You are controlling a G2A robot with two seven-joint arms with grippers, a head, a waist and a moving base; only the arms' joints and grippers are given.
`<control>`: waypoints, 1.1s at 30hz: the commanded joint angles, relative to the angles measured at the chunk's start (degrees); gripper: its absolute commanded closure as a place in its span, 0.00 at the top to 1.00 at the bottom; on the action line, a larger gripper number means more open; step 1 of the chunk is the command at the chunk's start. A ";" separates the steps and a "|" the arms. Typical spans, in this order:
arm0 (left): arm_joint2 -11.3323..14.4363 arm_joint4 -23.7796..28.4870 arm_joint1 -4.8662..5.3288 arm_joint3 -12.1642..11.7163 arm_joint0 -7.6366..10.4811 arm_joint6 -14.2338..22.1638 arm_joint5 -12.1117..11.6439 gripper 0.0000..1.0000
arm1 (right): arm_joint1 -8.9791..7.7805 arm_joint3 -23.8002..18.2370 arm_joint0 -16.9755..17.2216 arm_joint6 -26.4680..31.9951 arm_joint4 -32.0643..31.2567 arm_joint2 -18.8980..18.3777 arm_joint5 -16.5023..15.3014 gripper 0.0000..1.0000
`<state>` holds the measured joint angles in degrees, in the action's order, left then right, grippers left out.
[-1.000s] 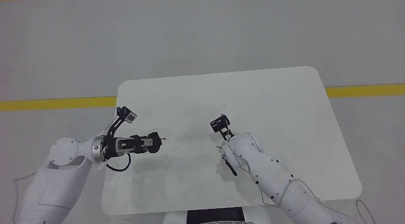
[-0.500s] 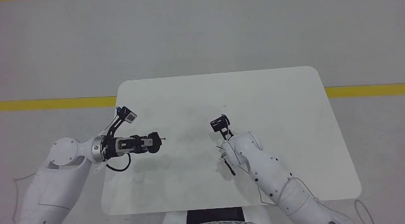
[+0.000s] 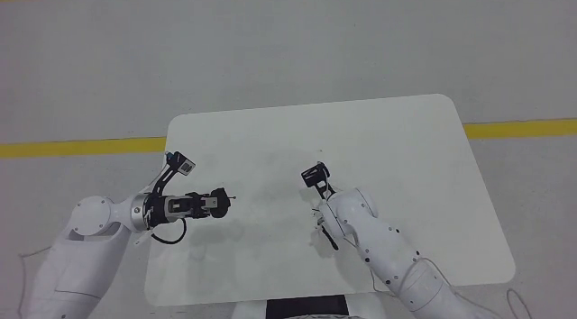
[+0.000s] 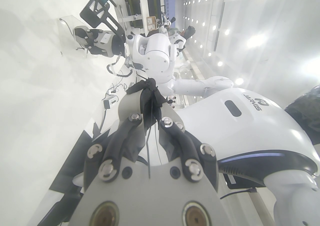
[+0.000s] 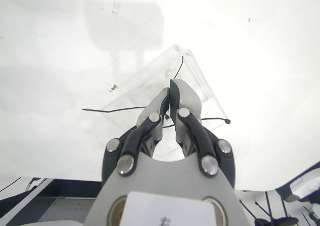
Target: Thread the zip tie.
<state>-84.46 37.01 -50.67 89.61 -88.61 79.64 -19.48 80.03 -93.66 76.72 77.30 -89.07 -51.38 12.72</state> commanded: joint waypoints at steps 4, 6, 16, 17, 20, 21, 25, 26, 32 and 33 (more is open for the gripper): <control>0.00 0.00 0.00 0.00 0.00 0.00 0.00 0.00 | -0.48 -3.43 2.22 -0.86 -0.09 -2.09 -1.96 0.00; 0.00 0.00 0.00 0.00 0.00 0.00 0.00 0.00 | -0.66 -4.65 3.18 -1.74 0.19 -2.91 -2.96 0.00; 0.00 0.00 0.00 0.00 0.00 0.00 0.00 0.00 | -1.32 -9.23 7.22 -7.38 0.82 -5.64 -6.12 0.00; 0.00 0.00 0.00 0.00 0.00 0.00 0.00 0.00 | -1.38 -9.70 7.54 -7.59 0.86 -5.91 -6.24 0.00; 0.00 0.00 0.00 0.00 0.00 0.00 0.00 0.00 | -1.54 -11.01 8.39 -7.84 0.88 -6.81 -6.63 0.00; 0.00 0.00 0.00 0.00 0.00 0.00 0.00 0.00 | -1.58 -11.47 8.63 -7.91 0.94 -7.07 -6.67 0.00; 0.00 0.00 0.00 0.00 0.00 0.00 0.00 0.00 | -1.75 -13.63 9.85 -8.64 2.08 -8.42 -6.94 0.00; 0.00 0.00 0.00 0.00 0.00 0.00 0.00 0.00 | -1.82 -14.45 10.31 -9.27 2.73 -8.97 -7.12 0.00; 0.00 0.00 0.00 0.00 0.00 0.00 0.00 0.00 | -2.18 -17.94 13.76 -17.71 10.41 -12.70 -8.72 0.00; 0.00 0.00 0.00 0.00 0.00 0.00 0.00 0.00 | -2.28 -18.19 14.38 -19.88 12.21 -13.66 -9.50 0.00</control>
<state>-84.46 37.01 -50.67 89.61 -88.61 79.64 -19.48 77.82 -111.66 90.67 59.32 -78.49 -64.27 3.75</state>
